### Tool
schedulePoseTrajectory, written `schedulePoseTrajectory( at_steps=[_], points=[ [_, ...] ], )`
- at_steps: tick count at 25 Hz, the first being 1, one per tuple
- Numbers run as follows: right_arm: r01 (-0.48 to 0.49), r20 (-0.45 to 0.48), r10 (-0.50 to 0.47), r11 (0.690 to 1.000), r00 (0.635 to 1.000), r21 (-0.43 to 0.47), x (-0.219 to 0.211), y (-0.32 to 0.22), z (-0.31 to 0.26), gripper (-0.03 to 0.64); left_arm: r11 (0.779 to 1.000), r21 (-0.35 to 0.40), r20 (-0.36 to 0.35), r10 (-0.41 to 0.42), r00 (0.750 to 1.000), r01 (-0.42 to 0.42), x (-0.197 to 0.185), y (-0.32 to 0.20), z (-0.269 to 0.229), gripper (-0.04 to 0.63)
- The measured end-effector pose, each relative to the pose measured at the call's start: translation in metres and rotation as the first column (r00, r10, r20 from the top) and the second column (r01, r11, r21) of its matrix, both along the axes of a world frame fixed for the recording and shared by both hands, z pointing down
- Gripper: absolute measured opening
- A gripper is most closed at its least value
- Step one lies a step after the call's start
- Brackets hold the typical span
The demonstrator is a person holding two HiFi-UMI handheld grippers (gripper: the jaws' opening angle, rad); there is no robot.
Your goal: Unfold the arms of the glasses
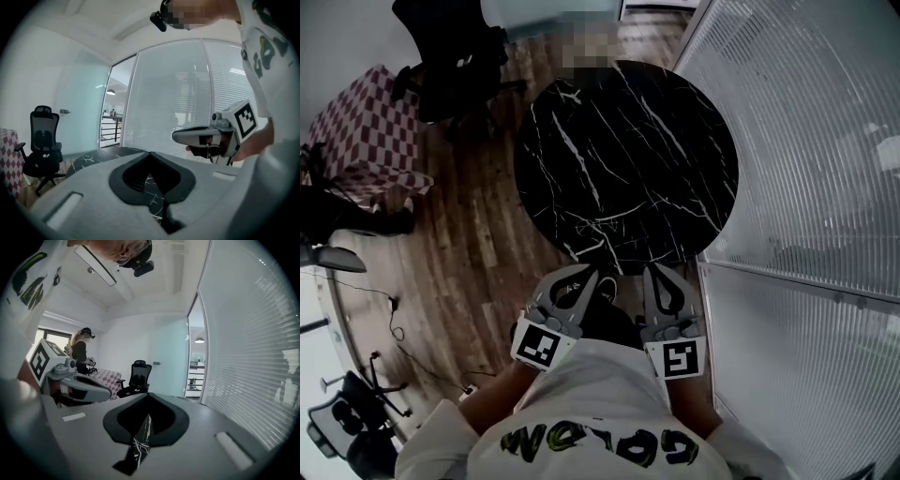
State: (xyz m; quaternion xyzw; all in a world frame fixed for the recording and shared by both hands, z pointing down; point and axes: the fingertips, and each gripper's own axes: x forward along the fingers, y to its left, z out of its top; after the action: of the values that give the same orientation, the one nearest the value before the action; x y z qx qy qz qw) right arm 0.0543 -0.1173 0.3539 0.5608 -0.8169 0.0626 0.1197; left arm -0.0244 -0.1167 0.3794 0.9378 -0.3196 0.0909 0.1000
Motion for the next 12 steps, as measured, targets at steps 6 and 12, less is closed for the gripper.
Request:
schedulePoseTrajectory(
  at_steps=[6,12],
  points=[
    [0.101,-0.098,-0.104,0.994,0.99,-0.033,0.003,-0.015,0.038,0.002,0.999,-0.007,0.101,0.035,0.994,-0.034,0.008,-0.009,0.051,0.005],
    [0.206,-0.219,-0.225,0.973,0.949,-0.106,0.003,-0.026,0.085,0.002,0.996,-0.02,0.22,0.085,0.972,-0.082,0.012,-0.019,0.113,0.005]
  ],
)
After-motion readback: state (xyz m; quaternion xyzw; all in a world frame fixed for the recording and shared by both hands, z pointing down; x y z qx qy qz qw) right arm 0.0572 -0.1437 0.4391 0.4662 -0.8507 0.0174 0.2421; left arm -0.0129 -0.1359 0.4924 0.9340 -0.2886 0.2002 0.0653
